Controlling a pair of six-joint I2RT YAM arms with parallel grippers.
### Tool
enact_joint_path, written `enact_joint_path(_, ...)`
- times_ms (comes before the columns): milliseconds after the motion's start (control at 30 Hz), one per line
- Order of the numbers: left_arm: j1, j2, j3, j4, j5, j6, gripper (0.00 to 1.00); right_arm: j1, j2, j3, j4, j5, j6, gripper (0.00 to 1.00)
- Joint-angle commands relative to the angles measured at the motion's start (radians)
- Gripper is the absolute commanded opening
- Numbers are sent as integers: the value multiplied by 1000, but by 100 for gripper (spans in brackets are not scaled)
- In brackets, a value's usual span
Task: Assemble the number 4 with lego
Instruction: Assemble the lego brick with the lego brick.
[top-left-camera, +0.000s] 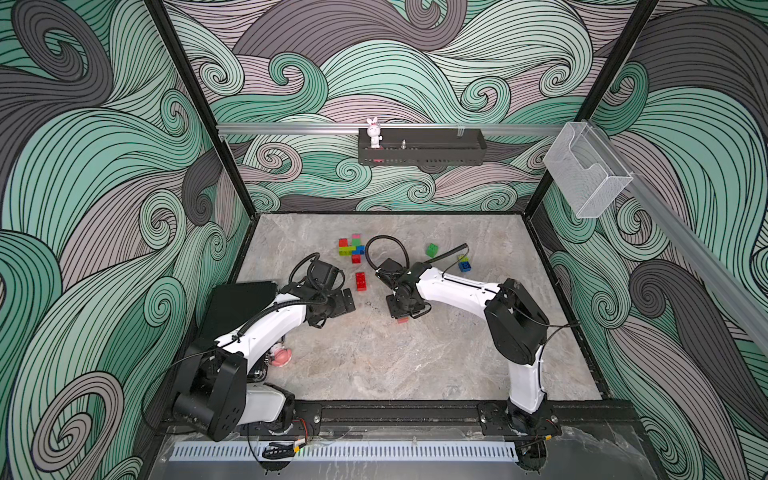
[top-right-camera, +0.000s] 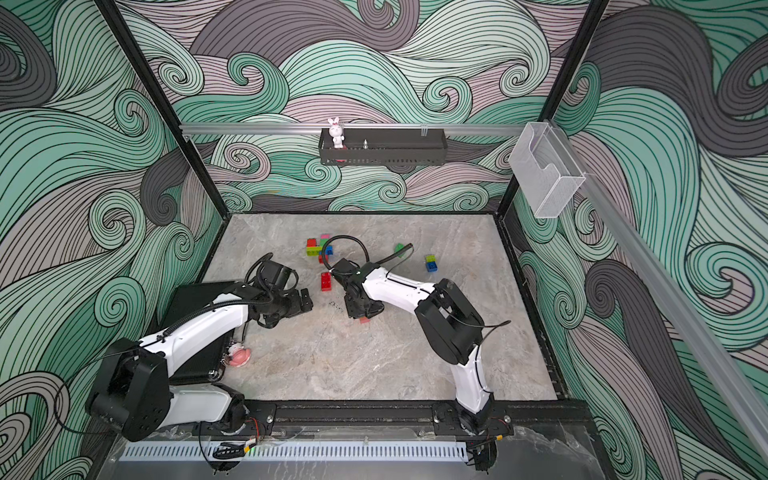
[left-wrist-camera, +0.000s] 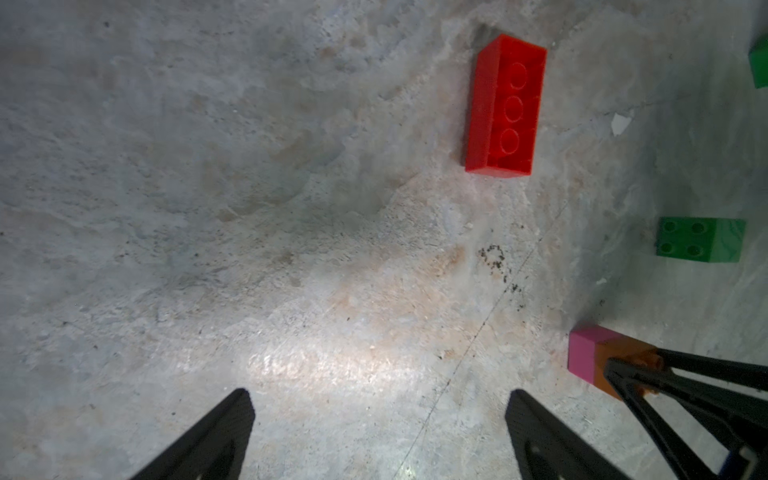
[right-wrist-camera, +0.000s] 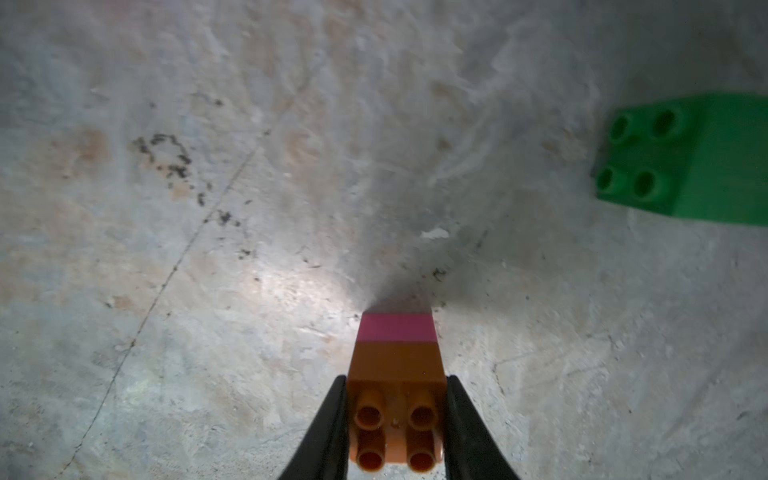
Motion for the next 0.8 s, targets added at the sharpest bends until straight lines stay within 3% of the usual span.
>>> enact_joint_path(0,-20,25,42,-8,3,27,99,-9,-25,-33,-30,17,127,7)
enact_joint_path(300,-32,44,51,-25,-6,33,99,-28,-48,-48,11,-11,142,46)
enact_joint_path(500,-33,46,62,-40,-10,53,99,-81,-192,-53,25,-5,55,89)
enact_joint_path(600,-41,48,71,-46,-7,66,99,-219,-296,-95,27,42,-77,92)
enact_joint_path(667,-50,57,81,-50,-6,71,99,-362,-331,-123,41,53,-239,91)
enact_joint_path(767,-69,69,101,-51,-6,76,99,-544,-287,-121,68,42,-461,92)
